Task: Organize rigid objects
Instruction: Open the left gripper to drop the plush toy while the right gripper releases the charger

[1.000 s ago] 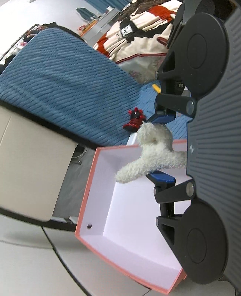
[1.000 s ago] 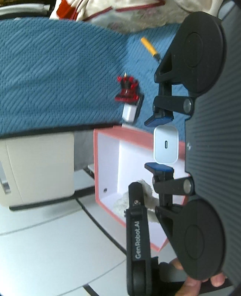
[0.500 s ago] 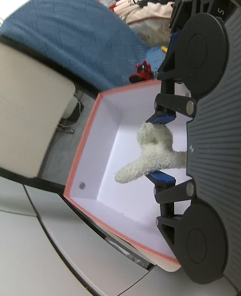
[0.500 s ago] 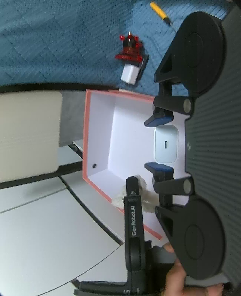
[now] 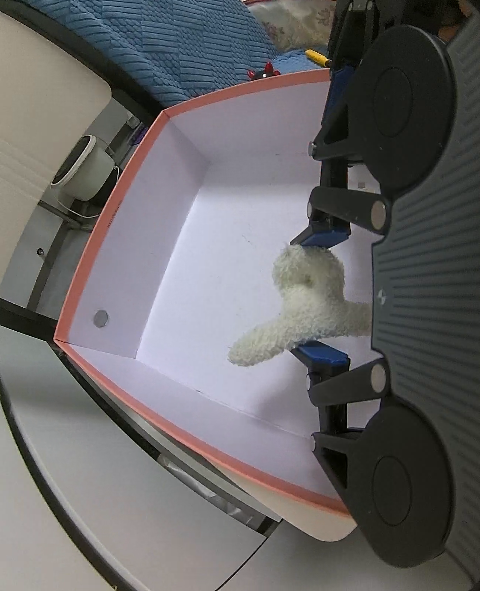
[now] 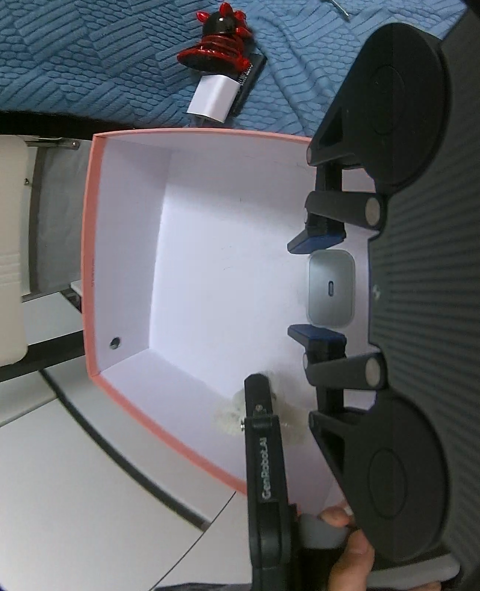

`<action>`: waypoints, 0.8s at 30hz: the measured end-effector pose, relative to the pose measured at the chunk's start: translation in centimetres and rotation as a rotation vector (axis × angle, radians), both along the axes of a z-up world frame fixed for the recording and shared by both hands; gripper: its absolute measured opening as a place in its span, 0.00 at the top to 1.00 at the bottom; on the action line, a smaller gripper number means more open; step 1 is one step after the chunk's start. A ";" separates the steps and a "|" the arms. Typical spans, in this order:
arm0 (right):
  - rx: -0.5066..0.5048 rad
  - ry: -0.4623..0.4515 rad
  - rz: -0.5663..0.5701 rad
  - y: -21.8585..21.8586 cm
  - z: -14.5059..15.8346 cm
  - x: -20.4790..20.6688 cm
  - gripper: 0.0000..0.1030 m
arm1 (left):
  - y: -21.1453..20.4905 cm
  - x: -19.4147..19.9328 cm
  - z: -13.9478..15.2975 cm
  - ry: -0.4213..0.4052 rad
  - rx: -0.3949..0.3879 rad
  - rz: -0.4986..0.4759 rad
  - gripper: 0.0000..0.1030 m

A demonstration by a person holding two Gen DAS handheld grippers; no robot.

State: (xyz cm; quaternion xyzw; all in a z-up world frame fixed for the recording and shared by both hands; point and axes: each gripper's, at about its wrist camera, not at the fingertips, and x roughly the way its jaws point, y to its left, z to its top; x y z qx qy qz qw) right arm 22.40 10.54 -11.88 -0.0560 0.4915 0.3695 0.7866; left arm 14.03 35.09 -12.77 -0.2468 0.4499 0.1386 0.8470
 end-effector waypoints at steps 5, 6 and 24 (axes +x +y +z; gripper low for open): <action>-0.007 0.010 0.003 0.2 -0.4 0.2 0.56 | -0.1 0.0 -0.2 0.001 -0.001 -0.006 0.44; -0.009 0.008 0.002 0.2 -0.4 0.2 0.56 | -0.1 0.0 -0.2 0.001 0.003 -0.006 0.43; 0.063 -0.047 0.005 -2.2 2.7 -0.9 0.55 | -2.5 -2.6 4.5 -0.113 0.108 0.038 0.32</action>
